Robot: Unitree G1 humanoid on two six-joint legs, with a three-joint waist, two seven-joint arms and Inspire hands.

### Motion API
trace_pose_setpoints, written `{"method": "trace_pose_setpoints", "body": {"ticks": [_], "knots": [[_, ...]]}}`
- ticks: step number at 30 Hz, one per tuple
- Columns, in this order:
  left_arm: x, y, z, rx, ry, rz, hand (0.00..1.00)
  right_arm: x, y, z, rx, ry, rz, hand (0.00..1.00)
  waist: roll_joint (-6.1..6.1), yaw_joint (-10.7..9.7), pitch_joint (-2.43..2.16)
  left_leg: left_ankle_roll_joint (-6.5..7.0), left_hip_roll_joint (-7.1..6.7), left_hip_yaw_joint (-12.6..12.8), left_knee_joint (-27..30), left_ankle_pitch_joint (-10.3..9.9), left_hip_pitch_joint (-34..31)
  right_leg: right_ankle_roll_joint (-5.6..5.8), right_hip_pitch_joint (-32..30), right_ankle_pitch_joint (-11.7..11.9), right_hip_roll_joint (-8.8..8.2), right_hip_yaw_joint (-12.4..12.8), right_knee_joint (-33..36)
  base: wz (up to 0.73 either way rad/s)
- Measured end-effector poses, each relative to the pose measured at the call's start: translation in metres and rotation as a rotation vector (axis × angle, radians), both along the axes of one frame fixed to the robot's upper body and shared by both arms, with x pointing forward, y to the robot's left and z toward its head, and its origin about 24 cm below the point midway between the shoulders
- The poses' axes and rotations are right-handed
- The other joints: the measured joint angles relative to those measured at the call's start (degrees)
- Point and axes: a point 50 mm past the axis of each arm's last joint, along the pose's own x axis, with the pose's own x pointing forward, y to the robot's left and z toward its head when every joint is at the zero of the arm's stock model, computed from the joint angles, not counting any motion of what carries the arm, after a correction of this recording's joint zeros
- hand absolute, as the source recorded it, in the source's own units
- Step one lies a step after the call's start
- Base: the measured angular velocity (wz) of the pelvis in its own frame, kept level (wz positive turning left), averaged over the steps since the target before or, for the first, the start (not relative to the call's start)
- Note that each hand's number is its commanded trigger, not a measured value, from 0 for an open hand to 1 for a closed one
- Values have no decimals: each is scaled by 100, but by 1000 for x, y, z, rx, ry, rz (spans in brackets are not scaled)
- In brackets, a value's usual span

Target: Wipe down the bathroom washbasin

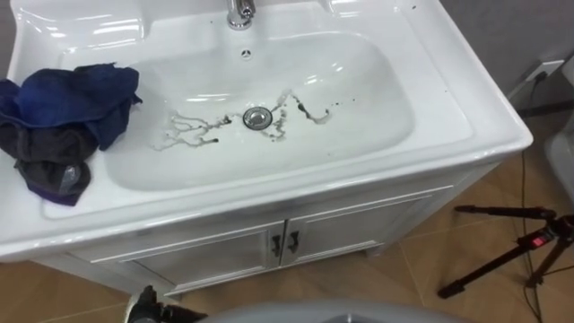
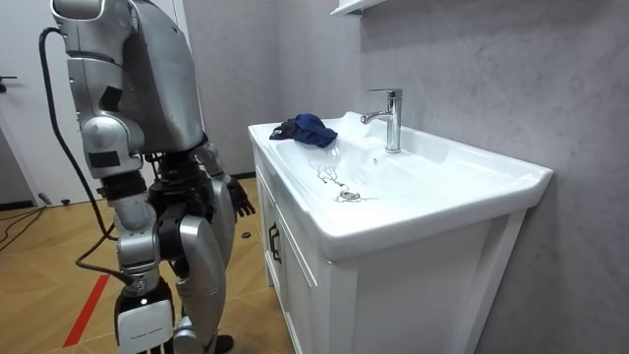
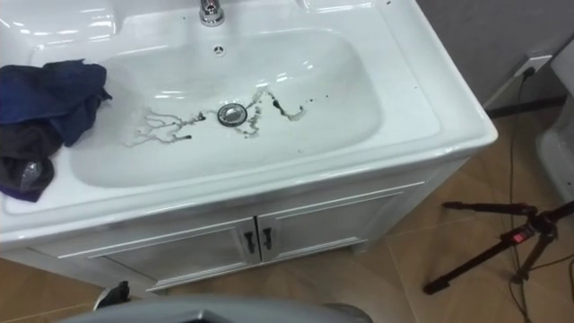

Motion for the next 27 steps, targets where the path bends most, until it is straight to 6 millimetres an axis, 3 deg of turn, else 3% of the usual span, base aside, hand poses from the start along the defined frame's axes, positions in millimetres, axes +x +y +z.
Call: {"method": "trace_pose_setpoints", "body": {"ticks": [7, 14, 19, 20, 27], "knots": [[-30, 6, -2, 31, 96, 92, 0, 1, -2, 0, -12, -13, 4, 0, 41, 27, -6, 1, -13, -140, 26, 1, -8, 0, 78, 0, -26, -145, -61, 8], [-40, 17, 2, 92, 70, 273, 0, 6, -10, 2, -32, -49, -7, 0, 95, 182, 7, -34, -27, -358, 10, 26, -69, -1, 128, 0, -49, -383, -101, 17], [-22, 49, 20, 309, -111, 484, 0, 8, -16, 3, -61, -88, -5, 0, 100, 435, 1, -70, -28, -472, 15, 51, -159, -16, 70, -10, -42, -464, -98, 10], [-20, 53, 23, 336, -138, 515, 0, 8, -17, 3, -68, -92, -5, 0, 140, 474, -19, -71, -28, -473, 16, 51, -161, -17, 69, -10, -41, -466, -101, 5], [16, 92, 68, 662, -441, 685, 0, 11, -22, 5, -100, -163, -6, 0, 216, 699, -51, -80, -59, -535, 34, 79, -203, -18, 27, -10, -52, -482, -109, 1]]}}
